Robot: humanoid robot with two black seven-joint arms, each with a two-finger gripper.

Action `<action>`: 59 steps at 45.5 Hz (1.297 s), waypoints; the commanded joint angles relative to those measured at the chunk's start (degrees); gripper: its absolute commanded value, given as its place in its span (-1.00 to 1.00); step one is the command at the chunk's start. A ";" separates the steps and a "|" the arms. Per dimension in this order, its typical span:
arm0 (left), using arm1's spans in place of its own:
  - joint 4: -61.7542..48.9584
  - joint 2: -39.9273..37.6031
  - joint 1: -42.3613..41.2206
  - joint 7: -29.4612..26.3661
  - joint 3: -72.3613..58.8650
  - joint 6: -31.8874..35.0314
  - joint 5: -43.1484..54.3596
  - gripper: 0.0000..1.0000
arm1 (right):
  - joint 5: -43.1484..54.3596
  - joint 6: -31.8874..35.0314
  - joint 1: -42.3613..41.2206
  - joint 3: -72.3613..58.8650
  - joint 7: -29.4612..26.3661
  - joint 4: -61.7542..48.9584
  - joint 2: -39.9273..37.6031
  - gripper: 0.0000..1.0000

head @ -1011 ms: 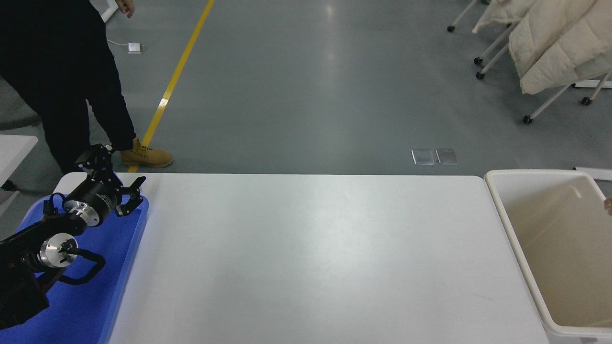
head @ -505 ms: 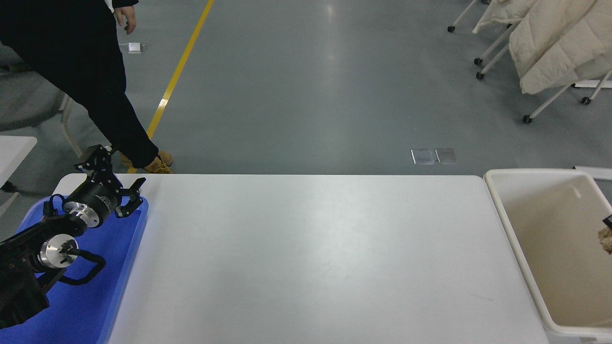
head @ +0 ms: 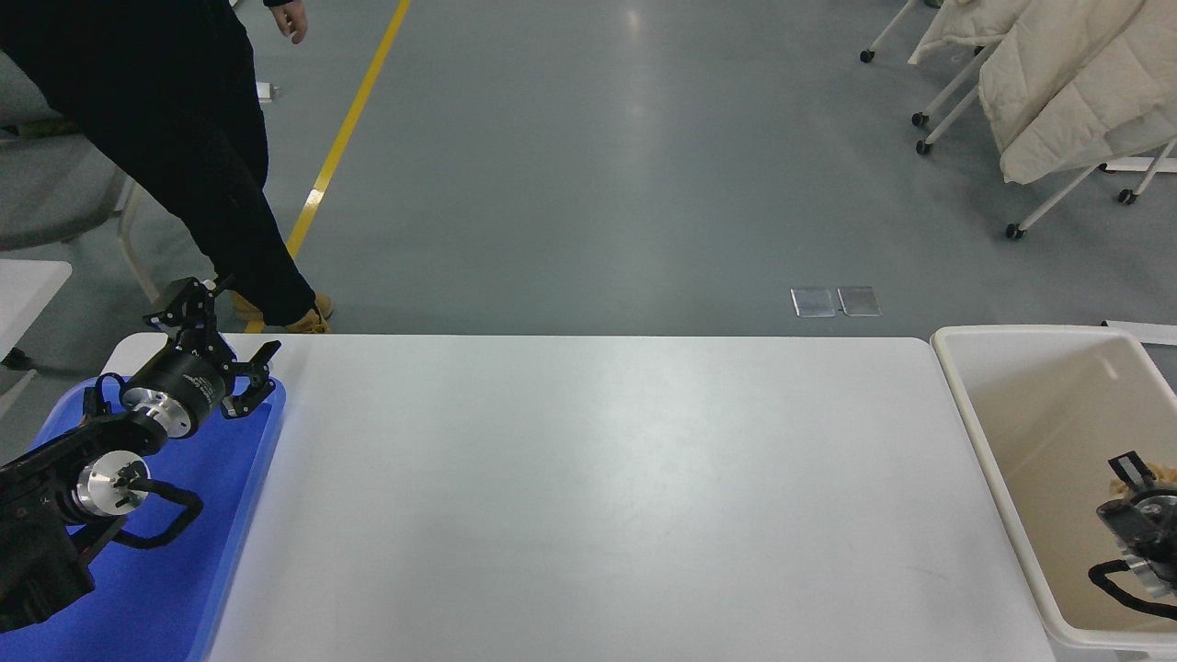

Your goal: Clean the table surface

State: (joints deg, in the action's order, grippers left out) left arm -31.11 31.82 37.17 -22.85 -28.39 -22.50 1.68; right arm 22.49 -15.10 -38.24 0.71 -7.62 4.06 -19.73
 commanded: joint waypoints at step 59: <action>-0.01 0.00 0.01 0.00 0.00 0.00 -0.01 1.00 | -2.10 -0.37 -6.75 0.08 0.15 17.24 -14.16 1.00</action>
State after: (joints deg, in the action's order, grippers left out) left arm -31.09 31.81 37.18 -22.85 -28.39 -22.50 1.67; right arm 20.28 -15.29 -41.79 -0.18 -7.52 6.99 -23.30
